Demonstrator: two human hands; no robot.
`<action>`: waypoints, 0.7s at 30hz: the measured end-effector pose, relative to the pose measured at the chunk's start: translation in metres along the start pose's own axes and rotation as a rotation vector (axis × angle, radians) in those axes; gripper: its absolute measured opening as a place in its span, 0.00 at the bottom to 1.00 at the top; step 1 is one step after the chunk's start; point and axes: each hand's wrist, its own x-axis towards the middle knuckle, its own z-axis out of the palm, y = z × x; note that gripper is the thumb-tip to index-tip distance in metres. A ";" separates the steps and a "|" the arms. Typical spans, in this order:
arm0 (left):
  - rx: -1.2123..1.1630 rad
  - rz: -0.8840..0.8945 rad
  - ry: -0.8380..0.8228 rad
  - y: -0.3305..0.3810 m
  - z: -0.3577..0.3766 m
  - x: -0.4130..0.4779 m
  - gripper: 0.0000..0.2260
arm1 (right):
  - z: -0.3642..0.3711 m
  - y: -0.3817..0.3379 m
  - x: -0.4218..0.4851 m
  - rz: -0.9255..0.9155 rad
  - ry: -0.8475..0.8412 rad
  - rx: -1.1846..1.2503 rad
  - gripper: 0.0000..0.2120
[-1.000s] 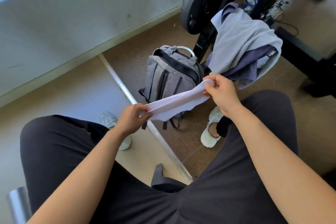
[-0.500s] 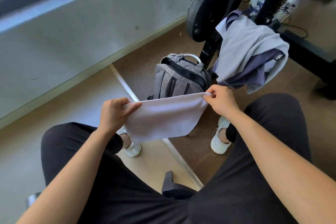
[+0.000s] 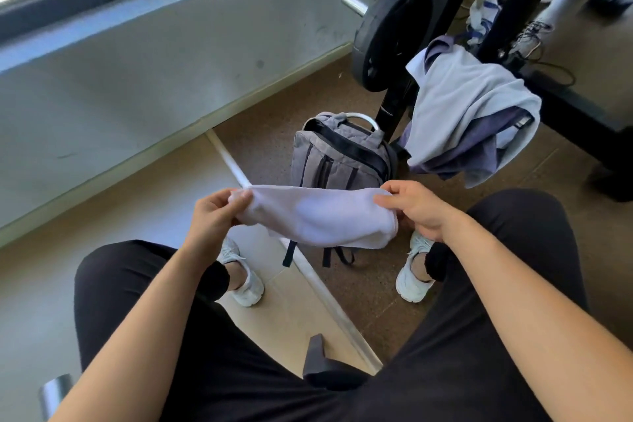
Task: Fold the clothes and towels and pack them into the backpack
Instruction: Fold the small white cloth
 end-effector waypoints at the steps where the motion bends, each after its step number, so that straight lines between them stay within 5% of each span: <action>1: -0.133 -0.031 -0.062 0.003 -0.002 0.000 0.10 | 0.000 -0.001 0.000 -0.020 0.001 0.057 0.05; 6: 0.114 0.150 0.161 -0.004 0.010 0.001 0.08 | 0.004 0.002 0.004 -0.380 0.428 -0.158 0.02; 14: 0.194 0.056 0.119 -0.008 0.013 0.006 0.07 | 0.004 0.010 0.010 -0.141 0.273 -0.338 0.05; 21: 0.210 0.020 0.210 -0.007 0.015 0.005 0.12 | 0.011 0.007 0.008 -0.122 0.317 -0.184 0.05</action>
